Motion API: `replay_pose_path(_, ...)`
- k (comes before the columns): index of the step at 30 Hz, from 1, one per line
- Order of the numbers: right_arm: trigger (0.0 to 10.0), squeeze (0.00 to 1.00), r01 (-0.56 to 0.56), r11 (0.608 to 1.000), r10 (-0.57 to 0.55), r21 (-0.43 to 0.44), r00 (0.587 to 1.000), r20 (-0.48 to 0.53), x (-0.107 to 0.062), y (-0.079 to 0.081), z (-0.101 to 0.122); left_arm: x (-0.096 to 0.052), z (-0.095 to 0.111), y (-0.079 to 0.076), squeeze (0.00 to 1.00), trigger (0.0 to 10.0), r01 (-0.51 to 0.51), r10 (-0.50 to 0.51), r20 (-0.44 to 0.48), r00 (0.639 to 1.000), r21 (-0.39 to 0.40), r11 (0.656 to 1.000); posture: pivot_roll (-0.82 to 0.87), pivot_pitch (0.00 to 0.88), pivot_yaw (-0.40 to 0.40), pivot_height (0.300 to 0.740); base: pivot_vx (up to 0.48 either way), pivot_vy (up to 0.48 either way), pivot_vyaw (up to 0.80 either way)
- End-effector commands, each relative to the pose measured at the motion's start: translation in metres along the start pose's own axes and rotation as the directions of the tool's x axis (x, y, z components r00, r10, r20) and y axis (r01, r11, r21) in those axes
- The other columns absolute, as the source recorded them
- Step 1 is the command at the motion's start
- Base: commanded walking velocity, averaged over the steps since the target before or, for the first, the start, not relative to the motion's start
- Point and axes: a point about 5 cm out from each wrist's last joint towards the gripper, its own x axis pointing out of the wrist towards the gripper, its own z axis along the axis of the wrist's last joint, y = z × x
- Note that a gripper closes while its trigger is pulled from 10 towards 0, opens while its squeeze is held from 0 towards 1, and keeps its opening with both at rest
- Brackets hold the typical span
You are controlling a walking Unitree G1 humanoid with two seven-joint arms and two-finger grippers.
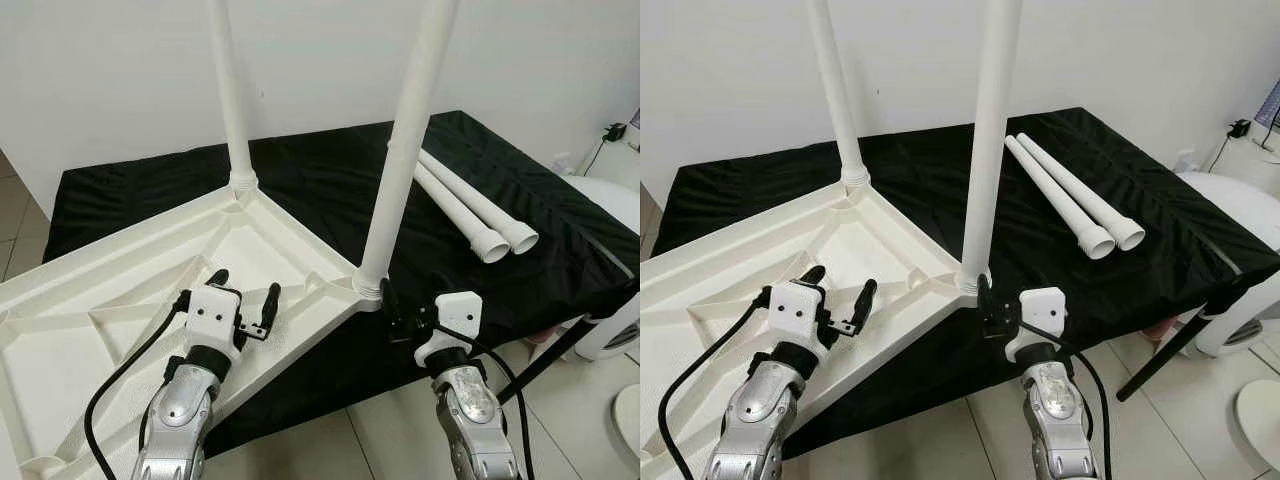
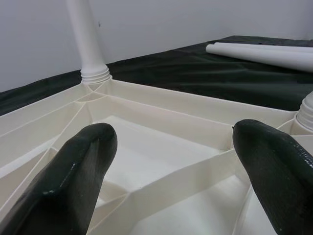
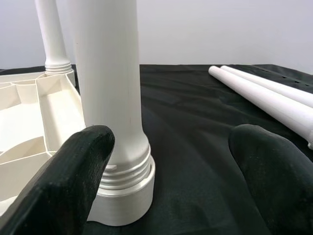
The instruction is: Building children table
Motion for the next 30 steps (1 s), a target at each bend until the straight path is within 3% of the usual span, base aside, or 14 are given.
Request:
replay_pose_path(1,10.0,1.00,0.011,1.000,-0.010,-0.016,1.000,0.017,0.003,-0.002,0.005,0.002,0.002,0.005,0.91,10.0,-0.061,0.061,0.004,0.998,-0.010,0.998,-0.05,0.050,0.031,0.740,0.000,0.000,0.00)
replay_pose_path(2,10.0,1.00,0.011,1.000,-0.010,-0.016,1.000,0.017,0.003,-0.002,0.005,0.002,0.002,0.005,0.91,10.0,-0.061,0.061,0.004,0.998,-0.010,0.998,-0.05,0.050,0.031,0.740,0.000,0.000,0.00)
replay_pose_path(3,10.0,0.00,0.010,1.000,-0.010,-0.013,1.000,0.017,0.003,-0.003,0.004,0.002,0.002,0.005,0.45,10.0,-0.061,0.061,0.008,0.998,-0.011,0.998,-0.05,0.043,0.031,0.740,0.000,0.000,0.00)
replay_pose_path(5,10.0,0.00,0.004,1.000,-0.004,-0.006,1.000,0.017,0.003,-0.003,0.004,0.002,0.003,0.005,0.45,10.0,-0.061,0.062,0.014,0.998,-0.011,0.998,-0.05,0.043,0.031,0.740,0.000,0.000,0.00)
replay_pose_path(6,10.0,0.27,0.008,1.000,-0.008,-0.005,1.000,0.017,0.003,-0.004,0.004,0.003,0.002,0.005,0.81,10.0,-0.067,0.067,0.010,0.998,-0.002,0.998,-0.06,0.041,0.032,0.740,0.000,0.000,0.00)
replay_pose_path(7,10.0,0.00,0.007,1.000,-0.007,-0.009,1.000,0.012,0.004,-0.005,0.004,0.003,0.003,0.006,0.64,10.0,-0.078,0.078,0.011,0.997,0.014,0.997,-0.06,0.037,0.032,0.740,0.000,0.000,0.00)
replay_pose_path(8,10.0,0.00,0.007,1.000,-0.006,-0.012,1.000,0.008,0.004,-0.006,0.004,0.004,0.003,0.007,0.00,10.0,-0.086,0.086,0.012,0.996,0.025,0.996,-0.06,0.037,0.032,0.740,0.000,0.000,0.00)
replay_pose_path(14,10.0,0.00,0.024,1.000,-0.024,0.008,1.000,-0.003,0.005,-0.010,0.001,0.008,-0.001,0.015,0.00,10.0,-0.169,0.169,-0.024,0.985,0.013,0.986,-0.05,0.025,0.031,0.740,0.000,0.000,0.00)
replay_pose_path(30,10.0,0.00,0.021,1.000,-0.021,-0.008,1.000,-0.004,0.006,-0.015,-0.002,0.005,-0.007,0.015,0.00,10.0,-0.154,0.154,-0.039,0.987,0.023,0.988,-0.05,0.019,0.028,0.740,0.000,0.000,0.00)
